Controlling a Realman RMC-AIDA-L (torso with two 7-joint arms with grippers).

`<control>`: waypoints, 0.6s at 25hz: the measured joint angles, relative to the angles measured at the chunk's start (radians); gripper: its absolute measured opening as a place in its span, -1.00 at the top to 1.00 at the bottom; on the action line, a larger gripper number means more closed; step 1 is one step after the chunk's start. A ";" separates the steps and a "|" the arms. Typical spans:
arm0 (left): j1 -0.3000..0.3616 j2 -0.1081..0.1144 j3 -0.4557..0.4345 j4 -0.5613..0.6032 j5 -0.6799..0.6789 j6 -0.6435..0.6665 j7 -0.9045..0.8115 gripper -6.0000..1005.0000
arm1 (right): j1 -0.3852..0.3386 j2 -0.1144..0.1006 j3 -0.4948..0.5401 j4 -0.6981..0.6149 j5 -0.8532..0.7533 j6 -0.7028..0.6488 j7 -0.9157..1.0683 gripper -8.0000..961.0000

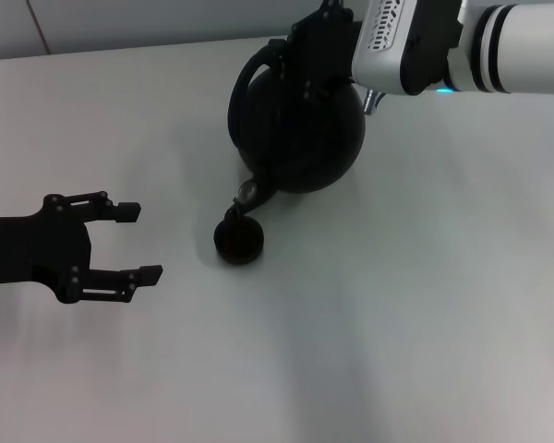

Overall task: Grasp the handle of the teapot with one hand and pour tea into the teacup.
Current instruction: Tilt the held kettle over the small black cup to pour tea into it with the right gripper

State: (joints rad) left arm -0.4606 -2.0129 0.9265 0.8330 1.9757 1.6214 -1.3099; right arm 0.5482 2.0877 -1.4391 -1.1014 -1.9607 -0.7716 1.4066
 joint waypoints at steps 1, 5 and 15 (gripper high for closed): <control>0.000 0.000 0.000 0.000 0.000 0.000 0.000 -0.71 | 0.000 0.000 -0.001 0.000 -0.001 0.000 -0.001 0.78; 0.001 0.000 0.000 0.000 0.000 0.000 0.000 -0.71 | -0.001 0.000 -0.008 -0.005 -0.030 0.000 0.003 0.78; 0.001 0.000 0.000 0.000 0.000 0.000 0.000 -0.71 | 0.003 0.000 -0.014 -0.011 -0.040 0.000 0.004 0.79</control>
State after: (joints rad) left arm -0.4601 -2.0124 0.9264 0.8330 1.9757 1.6215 -1.3100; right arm 0.5511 2.0877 -1.4535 -1.1128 -2.0004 -0.7716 1.4106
